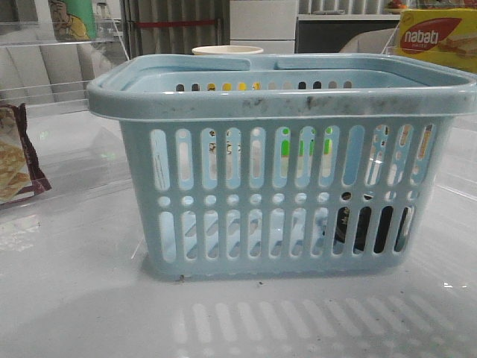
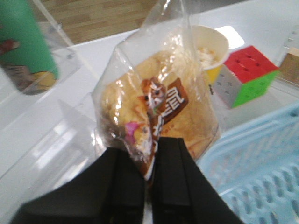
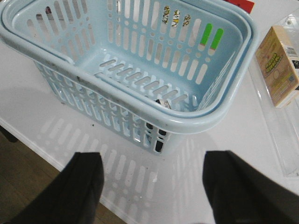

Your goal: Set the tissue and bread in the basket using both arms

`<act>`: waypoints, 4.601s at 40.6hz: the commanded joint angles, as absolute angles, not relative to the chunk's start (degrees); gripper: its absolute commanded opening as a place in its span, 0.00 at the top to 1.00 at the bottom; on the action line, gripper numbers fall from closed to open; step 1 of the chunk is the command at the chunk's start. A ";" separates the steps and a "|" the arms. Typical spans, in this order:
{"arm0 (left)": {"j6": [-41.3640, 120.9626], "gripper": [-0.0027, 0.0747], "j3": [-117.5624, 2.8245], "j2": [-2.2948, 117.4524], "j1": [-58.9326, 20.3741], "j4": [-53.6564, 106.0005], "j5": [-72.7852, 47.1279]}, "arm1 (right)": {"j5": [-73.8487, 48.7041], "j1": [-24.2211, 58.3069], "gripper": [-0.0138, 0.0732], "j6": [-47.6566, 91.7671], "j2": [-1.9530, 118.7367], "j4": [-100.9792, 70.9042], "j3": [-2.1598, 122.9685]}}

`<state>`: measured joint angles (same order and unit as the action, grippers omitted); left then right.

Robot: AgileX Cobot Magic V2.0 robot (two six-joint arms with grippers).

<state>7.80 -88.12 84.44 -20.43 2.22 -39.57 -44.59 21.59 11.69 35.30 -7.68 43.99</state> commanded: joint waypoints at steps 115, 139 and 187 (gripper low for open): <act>0.43 0.83 -41.52 34.26 -38.60 -3.63 -42.17 | -43.91 21.60 0.78 12.04 35.39 -7.30 45.48; 0.43 0.85 -41.52 34.26 -38.60 -3.63 -42.27 | -43.92 21.60 0.78 12.04 35.39 -7.30 45.48; 1.38 0.85 0.35 0.30 -2.91 2.62 3.88 | -43.92 21.60 0.78 12.04 35.39 -7.30 45.48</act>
<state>1.52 0.42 0.87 -3.24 1.18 -1.03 -47.71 21.59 11.73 35.30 -7.56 43.99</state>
